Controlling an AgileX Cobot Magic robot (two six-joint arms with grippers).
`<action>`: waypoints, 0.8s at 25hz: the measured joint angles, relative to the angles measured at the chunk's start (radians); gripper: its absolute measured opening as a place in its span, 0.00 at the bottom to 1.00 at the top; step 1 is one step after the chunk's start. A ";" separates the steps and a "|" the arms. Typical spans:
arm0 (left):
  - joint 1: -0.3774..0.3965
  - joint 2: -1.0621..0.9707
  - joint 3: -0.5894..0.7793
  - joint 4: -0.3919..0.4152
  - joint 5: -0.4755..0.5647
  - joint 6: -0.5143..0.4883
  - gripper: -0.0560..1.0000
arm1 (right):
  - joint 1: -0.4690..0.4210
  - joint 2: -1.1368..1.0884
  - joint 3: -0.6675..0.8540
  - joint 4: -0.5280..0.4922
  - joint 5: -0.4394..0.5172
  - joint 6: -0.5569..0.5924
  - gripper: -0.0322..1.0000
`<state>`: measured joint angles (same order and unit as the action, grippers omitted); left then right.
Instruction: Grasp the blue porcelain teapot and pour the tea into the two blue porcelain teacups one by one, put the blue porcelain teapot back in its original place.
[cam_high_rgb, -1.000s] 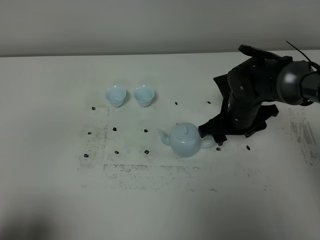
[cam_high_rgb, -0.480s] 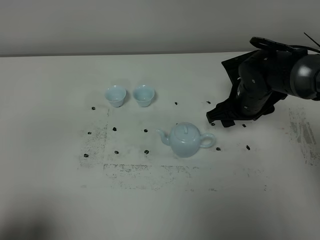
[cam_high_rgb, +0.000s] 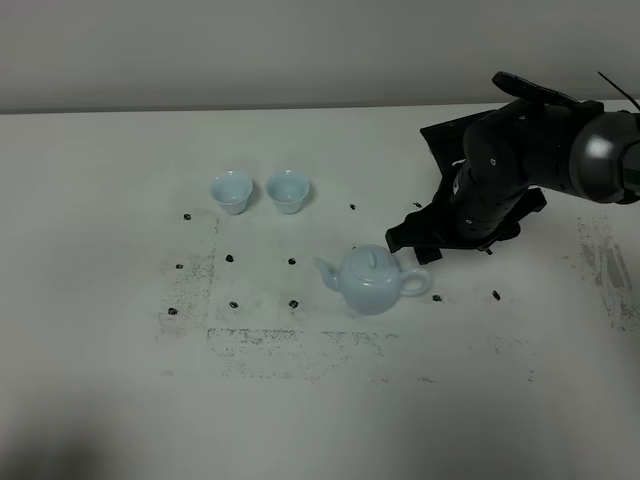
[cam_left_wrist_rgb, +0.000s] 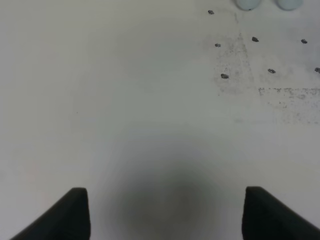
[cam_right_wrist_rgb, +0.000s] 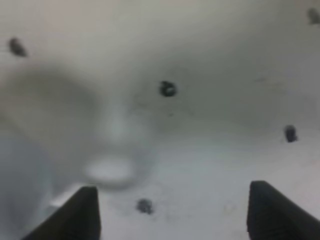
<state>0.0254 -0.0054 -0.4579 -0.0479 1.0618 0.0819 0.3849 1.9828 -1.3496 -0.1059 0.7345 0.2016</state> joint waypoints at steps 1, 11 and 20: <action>0.000 0.000 0.000 0.000 0.000 0.000 0.63 | 0.002 -0.001 0.000 0.010 0.005 -0.006 0.60; 0.000 0.000 0.000 0.000 0.000 0.000 0.63 | 0.005 -0.001 0.000 0.042 0.072 -0.029 0.60; 0.000 0.000 0.000 0.000 0.000 0.000 0.63 | 0.005 -0.001 0.000 0.121 0.137 -0.081 0.60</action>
<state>0.0254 -0.0054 -0.4579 -0.0479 1.0618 0.0819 0.3895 1.9818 -1.3496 0.0153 0.8711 0.1209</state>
